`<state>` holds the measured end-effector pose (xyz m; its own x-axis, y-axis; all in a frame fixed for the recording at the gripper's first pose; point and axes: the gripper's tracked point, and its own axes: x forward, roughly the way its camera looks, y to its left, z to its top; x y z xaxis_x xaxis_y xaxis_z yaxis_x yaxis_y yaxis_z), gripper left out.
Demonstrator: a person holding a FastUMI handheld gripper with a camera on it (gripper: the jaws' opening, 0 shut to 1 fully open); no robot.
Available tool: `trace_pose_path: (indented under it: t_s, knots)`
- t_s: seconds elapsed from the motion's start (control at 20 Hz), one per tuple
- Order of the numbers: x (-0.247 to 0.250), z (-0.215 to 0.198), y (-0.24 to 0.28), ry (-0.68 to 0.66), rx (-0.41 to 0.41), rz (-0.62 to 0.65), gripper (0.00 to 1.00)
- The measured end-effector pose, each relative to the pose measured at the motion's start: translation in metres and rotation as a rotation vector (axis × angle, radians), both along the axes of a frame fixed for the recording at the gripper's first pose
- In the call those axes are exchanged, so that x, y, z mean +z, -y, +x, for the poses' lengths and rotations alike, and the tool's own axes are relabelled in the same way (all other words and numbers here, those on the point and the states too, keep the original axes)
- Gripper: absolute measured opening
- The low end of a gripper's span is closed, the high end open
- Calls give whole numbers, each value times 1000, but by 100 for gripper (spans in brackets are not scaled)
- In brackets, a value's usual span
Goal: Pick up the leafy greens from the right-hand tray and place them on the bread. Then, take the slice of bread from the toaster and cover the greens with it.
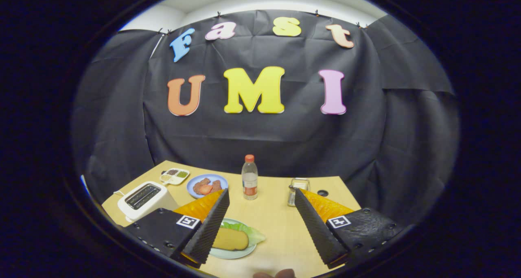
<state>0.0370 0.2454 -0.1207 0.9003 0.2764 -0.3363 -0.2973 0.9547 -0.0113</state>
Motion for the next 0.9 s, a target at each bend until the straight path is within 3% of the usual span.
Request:
trace_pose_path:
  t_s: [0.2,0.45,0.9]
  knots:
    - [65,-16,59,105,-98,22,96]
    - [127,-32,97,184,-167,80,96]
    - [161,-84,103,257,-177,91,97]
